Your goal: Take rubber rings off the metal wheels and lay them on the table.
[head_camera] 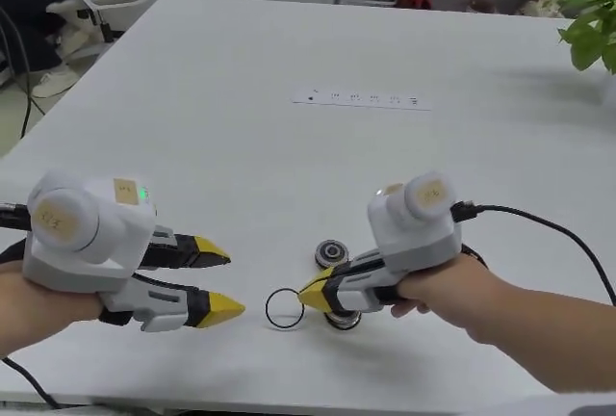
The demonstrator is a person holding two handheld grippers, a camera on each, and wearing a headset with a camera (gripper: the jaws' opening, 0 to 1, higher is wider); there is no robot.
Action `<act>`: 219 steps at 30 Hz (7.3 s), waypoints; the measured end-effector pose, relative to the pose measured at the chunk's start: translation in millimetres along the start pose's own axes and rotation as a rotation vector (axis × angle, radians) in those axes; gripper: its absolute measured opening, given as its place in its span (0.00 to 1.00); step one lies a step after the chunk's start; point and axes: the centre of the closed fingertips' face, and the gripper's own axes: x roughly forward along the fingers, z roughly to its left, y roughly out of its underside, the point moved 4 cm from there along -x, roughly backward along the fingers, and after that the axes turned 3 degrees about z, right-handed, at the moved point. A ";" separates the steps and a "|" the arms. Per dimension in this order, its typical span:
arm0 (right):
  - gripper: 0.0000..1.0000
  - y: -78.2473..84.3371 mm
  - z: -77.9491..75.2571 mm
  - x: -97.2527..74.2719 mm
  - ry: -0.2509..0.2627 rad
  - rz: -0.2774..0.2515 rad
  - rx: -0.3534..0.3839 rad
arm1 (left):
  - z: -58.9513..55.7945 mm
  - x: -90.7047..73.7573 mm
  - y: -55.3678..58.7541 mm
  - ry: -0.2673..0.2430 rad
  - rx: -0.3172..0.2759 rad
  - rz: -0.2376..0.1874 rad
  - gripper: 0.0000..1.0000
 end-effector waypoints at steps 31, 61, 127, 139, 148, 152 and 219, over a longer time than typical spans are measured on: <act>0.13 -4.2 -7.2 -19.8 0.016 -0.050 0.008 | 2.3 13.4 -10.0 0.039 0.005 0.015 0.35; 0.15 19.3 -24.7 -61.4 0.068 -0.072 0.036 | -4.5 37.4 -33.0 0.082 0.052 0.006 0.33; 0.07 55.5 -27.9 -44.2 0.069 -0.008 -0.018 | -29.2 113.6 -34.8 0.189 0.067 0.076 0.20; 0.06 53.8 -26.5 -40.9 0.052 0.006 -0.063 | -27.1 118.9 -33.8 0.140 0.024 0.042 0.14; 0.01 55.5 -27.6 -41.4 0.050 -0.004 -0.023 | -28.1 118.8 -32.7 0.122 0.041 0.029 0.14; 0.00 55.8 -28.3 -41.9 0.054 -0.022 0.014 | -28.7 118.4 -32.9 0.119 0.039 0.026 0.14; 0.00 43.0 -25.7 -52.6 0.011 -0.189 0.281 | -30.4 120.2 -34.7 0.083 0.090 0.051 0.12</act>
